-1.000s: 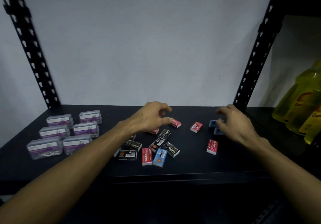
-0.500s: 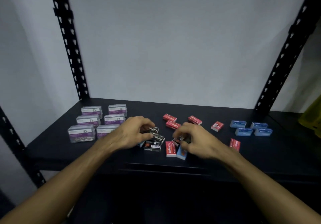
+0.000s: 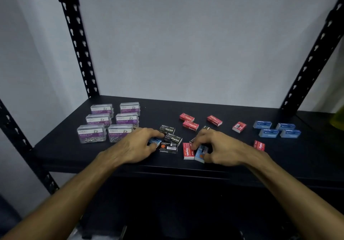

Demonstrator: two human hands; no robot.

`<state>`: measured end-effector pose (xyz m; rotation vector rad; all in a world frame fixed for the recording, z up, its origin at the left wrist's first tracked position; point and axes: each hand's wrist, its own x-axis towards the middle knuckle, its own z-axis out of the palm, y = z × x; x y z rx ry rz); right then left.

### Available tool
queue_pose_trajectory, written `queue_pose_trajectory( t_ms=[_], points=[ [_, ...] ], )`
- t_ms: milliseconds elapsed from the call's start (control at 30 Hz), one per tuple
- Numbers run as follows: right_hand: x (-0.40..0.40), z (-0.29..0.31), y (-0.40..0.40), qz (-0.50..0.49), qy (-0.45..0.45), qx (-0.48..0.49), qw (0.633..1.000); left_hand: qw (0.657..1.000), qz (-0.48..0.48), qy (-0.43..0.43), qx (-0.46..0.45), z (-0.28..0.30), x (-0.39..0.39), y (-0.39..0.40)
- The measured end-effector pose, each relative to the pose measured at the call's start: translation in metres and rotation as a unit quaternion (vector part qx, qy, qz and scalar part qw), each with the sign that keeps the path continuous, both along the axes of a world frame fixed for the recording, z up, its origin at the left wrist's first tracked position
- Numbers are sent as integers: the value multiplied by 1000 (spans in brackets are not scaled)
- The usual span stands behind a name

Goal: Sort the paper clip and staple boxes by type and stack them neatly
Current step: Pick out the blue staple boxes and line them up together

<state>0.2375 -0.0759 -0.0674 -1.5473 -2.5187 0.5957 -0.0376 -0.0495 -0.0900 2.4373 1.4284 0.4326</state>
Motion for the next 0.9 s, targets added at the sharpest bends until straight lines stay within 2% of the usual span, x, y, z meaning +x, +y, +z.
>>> queue_pose_trajectory(
  t_ms=[300, 533, 900],
  points=[
    [-2, 5, 1, -1, -70, -8, 998, 999, 1, 37, -4, -4, 0, 6],
    [0, 5, 8, -17, -94, -14, 995, 1000, 3, -10, 2, -8, -1, 10],
    [5, 9, 12, -26, -55, -46, 997, 998, -17, -68, -4, -10, -1, 16]
  ],
)
